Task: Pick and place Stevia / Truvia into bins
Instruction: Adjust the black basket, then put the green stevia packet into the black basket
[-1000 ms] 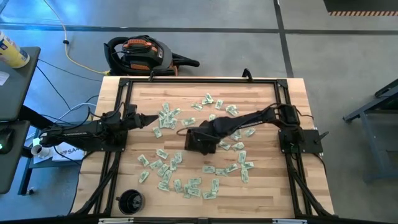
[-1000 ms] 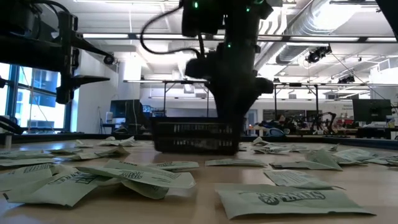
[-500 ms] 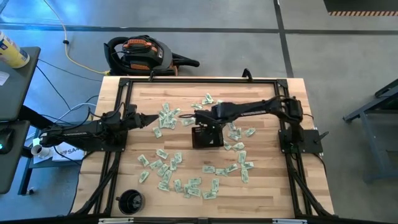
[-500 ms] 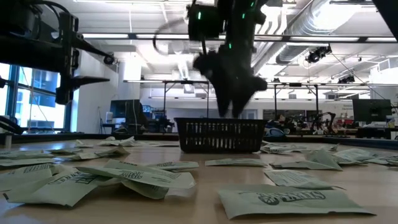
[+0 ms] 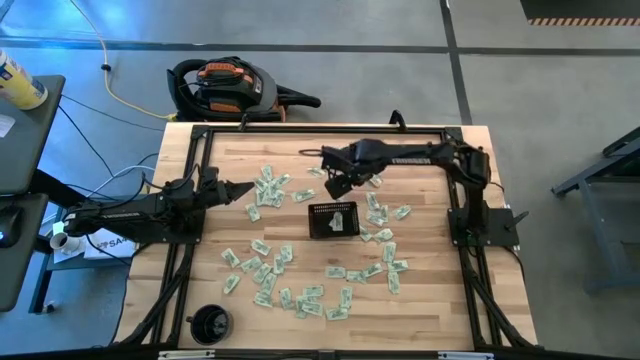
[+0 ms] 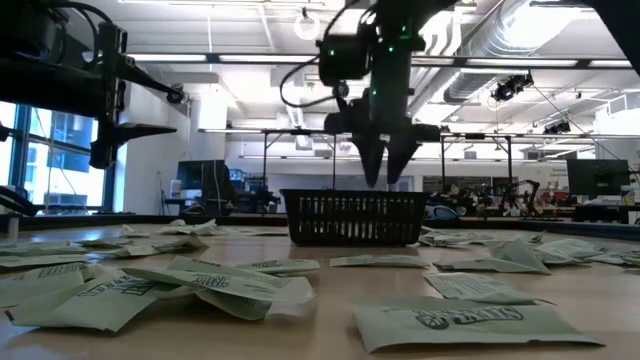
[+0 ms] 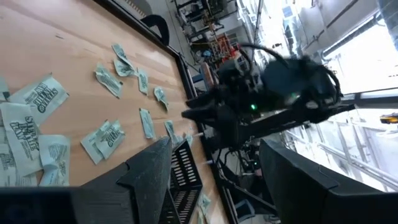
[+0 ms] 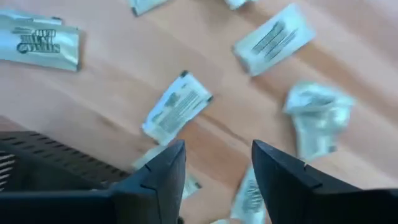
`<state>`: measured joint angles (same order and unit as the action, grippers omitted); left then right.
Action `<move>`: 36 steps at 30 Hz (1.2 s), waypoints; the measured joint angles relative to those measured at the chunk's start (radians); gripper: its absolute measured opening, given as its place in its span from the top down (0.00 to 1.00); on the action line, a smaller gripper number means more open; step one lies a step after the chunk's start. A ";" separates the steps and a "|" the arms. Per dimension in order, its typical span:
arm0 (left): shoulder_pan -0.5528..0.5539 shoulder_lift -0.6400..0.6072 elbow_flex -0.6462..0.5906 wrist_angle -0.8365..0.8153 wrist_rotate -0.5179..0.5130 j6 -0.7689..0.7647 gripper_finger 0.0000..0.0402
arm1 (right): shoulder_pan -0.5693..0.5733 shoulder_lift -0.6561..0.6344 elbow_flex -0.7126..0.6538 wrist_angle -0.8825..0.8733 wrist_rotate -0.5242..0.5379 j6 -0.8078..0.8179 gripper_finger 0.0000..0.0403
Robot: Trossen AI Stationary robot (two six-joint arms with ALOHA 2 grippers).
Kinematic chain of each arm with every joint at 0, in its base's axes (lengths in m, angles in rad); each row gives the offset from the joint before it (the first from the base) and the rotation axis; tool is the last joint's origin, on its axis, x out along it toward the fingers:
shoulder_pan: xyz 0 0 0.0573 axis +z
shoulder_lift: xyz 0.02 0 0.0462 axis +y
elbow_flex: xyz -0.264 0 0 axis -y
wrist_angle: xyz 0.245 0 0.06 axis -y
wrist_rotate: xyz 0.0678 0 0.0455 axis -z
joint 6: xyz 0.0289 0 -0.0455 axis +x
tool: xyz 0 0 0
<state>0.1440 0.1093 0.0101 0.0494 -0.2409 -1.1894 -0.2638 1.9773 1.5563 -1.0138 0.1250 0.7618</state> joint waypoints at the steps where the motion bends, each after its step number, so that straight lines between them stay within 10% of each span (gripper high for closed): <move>1: 0.000 0.000 0.000 0.000 0.000 0.007 0.31 | -0.009 0.016 0.000 -0.004 -0.020 0.000 0.58; 12: 0.000 0.000 0.000 0.000 -0.001 0.007 0.31 | 0.068 0.096 -0.001 0.068 -0.255 -0.010 0.57; 21: 0.000 0.000 0.000 0.003 -0.016 0.007 0.31 | 0.033 0.057 -0.001 -0.150 0.072 -0.061 0.52; 36: 0.007 0.000 0.000 0.001 -0.003 -0.017 0.31 | -0.196 0.112 -0.001 -0.161 -0.065 -0.299 0.44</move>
<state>0.1515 0.1093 0.0102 0.0505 -0.2437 -1.2068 -0.4599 2.0891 1.5551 -1.1743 0.0605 0.4629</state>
